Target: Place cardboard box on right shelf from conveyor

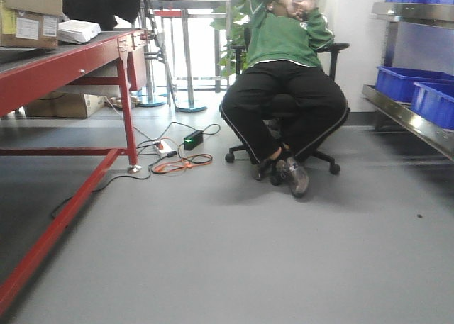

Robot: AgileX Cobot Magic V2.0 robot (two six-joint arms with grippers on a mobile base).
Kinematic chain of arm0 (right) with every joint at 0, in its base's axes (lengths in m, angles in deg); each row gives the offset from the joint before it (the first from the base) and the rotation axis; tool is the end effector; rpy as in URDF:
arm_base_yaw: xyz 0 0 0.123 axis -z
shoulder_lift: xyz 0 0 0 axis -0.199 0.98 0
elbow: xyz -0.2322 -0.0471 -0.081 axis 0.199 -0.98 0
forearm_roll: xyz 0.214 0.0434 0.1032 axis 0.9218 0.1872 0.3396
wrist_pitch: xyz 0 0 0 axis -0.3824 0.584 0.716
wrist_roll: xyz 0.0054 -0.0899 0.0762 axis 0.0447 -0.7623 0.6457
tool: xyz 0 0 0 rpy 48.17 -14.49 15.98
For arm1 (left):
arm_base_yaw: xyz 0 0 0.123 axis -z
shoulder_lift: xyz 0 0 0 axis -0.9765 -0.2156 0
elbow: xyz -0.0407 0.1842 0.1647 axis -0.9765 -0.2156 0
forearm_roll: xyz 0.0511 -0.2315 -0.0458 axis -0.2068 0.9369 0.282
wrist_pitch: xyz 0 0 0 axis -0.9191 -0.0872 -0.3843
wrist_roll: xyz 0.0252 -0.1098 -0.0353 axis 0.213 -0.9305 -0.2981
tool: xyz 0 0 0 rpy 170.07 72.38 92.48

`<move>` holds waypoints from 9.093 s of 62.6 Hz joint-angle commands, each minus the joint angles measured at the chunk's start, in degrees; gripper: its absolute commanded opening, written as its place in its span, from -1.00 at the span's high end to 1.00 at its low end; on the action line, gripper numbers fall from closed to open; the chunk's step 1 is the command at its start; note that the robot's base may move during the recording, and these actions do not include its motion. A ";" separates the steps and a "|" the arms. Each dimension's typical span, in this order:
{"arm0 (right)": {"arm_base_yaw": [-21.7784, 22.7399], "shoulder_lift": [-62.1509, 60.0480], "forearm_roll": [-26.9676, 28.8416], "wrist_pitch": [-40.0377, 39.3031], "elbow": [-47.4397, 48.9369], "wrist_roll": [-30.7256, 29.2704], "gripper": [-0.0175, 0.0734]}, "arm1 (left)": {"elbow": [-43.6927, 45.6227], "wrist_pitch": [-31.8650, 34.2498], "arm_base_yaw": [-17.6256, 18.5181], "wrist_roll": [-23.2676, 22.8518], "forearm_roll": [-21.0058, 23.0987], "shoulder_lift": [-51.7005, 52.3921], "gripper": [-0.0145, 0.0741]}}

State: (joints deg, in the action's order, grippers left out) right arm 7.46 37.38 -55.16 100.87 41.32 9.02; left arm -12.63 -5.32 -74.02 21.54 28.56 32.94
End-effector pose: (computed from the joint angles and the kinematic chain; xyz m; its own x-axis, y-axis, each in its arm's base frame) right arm 0.0906 0.0029 0.3331 0.1065 0.0510 -0.9930 -0.0456 0.9979 0.0463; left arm 0.1080 -0.0078 0.1929 -0.0471 -0.0667 -0.9967 0.0681 0.9952 -0.0698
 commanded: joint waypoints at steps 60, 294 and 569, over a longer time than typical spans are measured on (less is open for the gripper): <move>0.28 0.75 -0.79 -6.44 1.70 -0.40 0.00 | 0.16 4.65 0.04 -0.29 0.27 0.57 0.94; 0.28 0.76 -0.79 -6.43 1.70 -0.40 0.00 | 0.16 4.65 0.04 -0.29 0.27 0.47 0.94; -6.49 39.40 -45.72 -35.77 9.03 3.72 -0.73 | 0.16 4.65 0.04 -0.29 0.27 0.47 0.94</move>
State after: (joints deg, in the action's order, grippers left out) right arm 0.95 79.29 -108.12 67.18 48.59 12.45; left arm -12.63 -5.32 -74.17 21.54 28.56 32.94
